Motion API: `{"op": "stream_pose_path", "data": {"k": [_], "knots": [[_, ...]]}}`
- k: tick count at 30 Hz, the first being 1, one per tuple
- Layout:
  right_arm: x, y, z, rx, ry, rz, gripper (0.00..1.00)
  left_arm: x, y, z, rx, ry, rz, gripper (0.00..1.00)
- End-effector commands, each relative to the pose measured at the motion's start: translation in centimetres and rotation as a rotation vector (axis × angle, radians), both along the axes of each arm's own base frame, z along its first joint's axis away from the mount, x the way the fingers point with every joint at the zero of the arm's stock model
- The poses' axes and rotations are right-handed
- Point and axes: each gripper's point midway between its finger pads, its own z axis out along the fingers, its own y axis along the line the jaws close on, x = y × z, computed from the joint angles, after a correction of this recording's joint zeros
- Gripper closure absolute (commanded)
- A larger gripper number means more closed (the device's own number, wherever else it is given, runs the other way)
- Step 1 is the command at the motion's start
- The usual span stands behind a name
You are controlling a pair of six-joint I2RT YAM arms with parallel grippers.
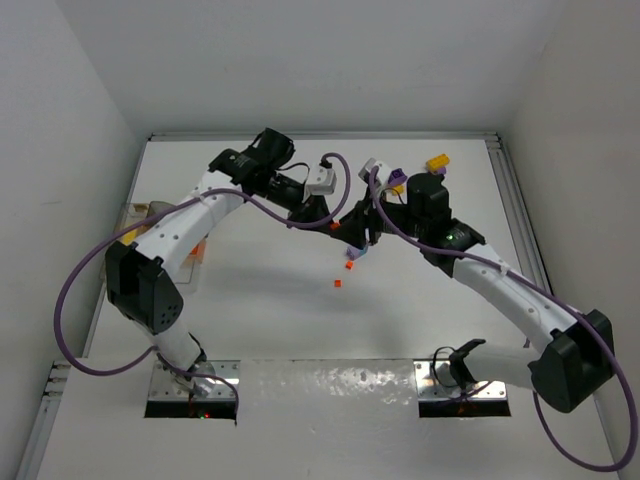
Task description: Sort the legos into containers by color
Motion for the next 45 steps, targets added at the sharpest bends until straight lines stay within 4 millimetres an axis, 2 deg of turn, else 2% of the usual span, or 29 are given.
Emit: {"op": "stream_pose_path", "data": {"k": [1, 2, 5, 6, 7, 8, 9, 11, 12, 13, 14, 16, 17, 19, 21, 22, 27, 30, 33, 38, 39, 40, 41, 42, 43, 45], "knots": [[1.2, -1.1, 1.7, -0.013, -0.089, -0.082, 0.54, 0.0, 0.9, 0.0, 0.030, 0.023, 0.062, 1.00], [1.7, -1.7, 1.6, -0.034, -0.110, -0.122, 0.45, 0.5, 1.5, -1.1, 0.068, 0.050, 0.105, 1.00], [1.9, -3.3, 0.1, -0.087, -0.113, -0.198, 0.37, 3.0, 4.3, -3.3, 0.136, 0.124, 0.288, 1.00], [2.0, -3.6, -0.2, -0.096, -0.113, -0.216, 0.35, 4.5, 6.3, -3.3, 0.148, 0.123, 0.386, 1.00], [1.9, -4.0, -0.8, -0.107, -0.108, -0.233, 0.31, 5.3, 7.4, -3.7, 0.158, 0.184, 0.487, 1.00], [2.2, -4.5, -0.8, -0.116, -0.115, -0.265, 0.30, 6.5, 8.7, -4.7, 0.158, 0.180, 0.572, 1.00], [2.2, -4.7, -1.1, -0.121, -0.112, -0.276, 0.29, 8.4, 12.0, -4.5, 0.175, 0.147, 0.730, 1.00], [2.1, -4.9, -1.8, -0.131, -0.095, -0.290, 0.27, 10.0, 15.6, -5.5, 0.188, 0.160, 0.928, 1.00], [2.1, -4.9, -2.0, -0.132, -0.090, -0.285, 0.27, 11.4, 20.0, -5.2, 0.211, 0.122, 1.105, 1.00], [2.0, -4.7, -2.3, -0.131, -0.078, -0.279, 0.27, 11.9, 22.3, -5.3, 0.211, 0.140, 1.213, 1.00], [2.0, -4.6, -2.6, -0.133, -0.066, -0.276, 0.27, 12.7, 26.8, -5.3, 0.214, 0.142, 1.364, 1.00], [1.9, -4.5, -3.0, -0.132, -0.044, -0.272, 0.27, 12.9, 32.1, -5.8, 0.245, 0.154, 1.542, 1.00], [2.0, -4.5, -3.0, -0.130, -0.046, -0.273, 0.27, 12.7, 35.7, -6.7, 0.270, 0.182, 1.637, 1.00], [2.1, -4.4, -3.6, -0.134, -0.039, -0.273, 0.27, 12.1, 39.9, -8.7, 0.365, 0.238, 1.760, 1.00], [2.1, -4.3, -3.7, -0.136, -0.031, -0.274, 0.28, 11.3, 42.0, -10.2, 0.433, 0.314, 1.816, 1.00], [2.2, -4.3, -3.7, -0.137, -0.033, -0.273, 0.28, 11.1, 41.9, -10.3, 0.439, 0.324, 1.811, 1.00], [2.4, -4.3, -3.4, -0.139, -0.049, -0.275, 0.27, 9.7, 42.6, -13.8, 0.541, 0.324, 1.776, 1.00], [2.4, -4.5, -3.5, -0.146, -0.047, -0.279, 0.27, 9.1, 43.1, -14.6, 0.601, 0.268, 1.743, 1.00], [2.4, -4.5, -3.5, -0.148, -0.043, -0.281, 0.27, 8.1, 43.1, -15.7, 0.640, 0.254, 1.712, 0.95], [2.6, -4.3, -3.3, -0.146, -0.044, -0.280, 0.26, 7.5, 42.8, -16.1, 0.654, 0.261, 1.693, 0.75], [2.7, -4.3, -3.2, -0.146, -0.044, -0.280, 0.26, 7.5, 42.8, -16.1, 0.652, 0.261, 1.690, 0.69], [2.7, -4.3, -3.3, -0.149, -0.041, -0.279, 0.26, 7.6, 42.7, -15.9, 0.645, 0.257, 1.687, 0.57], [2.7, -4.3, -3.3, -0.149, -0.042, -0.277, 0.26, 7.7, 42.7, -15.8, 0.638, 0.254, 1.690, 0.53], [2.7, -4.3, -3.3, -0.152, -0.040, -0.279, 0.26, 8.1, 42.8, -15.0, 0.621, 0.229, 1.695, 0.47], [2.7, -4.3, -3.3, -0.151, -0.038, -0.276, 0.26, 8.5, 42.6, -14.5, 0.597, 0.217, 1.697, 0.37], [2.6, -4.3, -3.3, -0.151, -0.033, -0.275, 0.26, 9.9, 42.7, -12.4, 0.537, 0.160, 1.706, 0.33]]}}
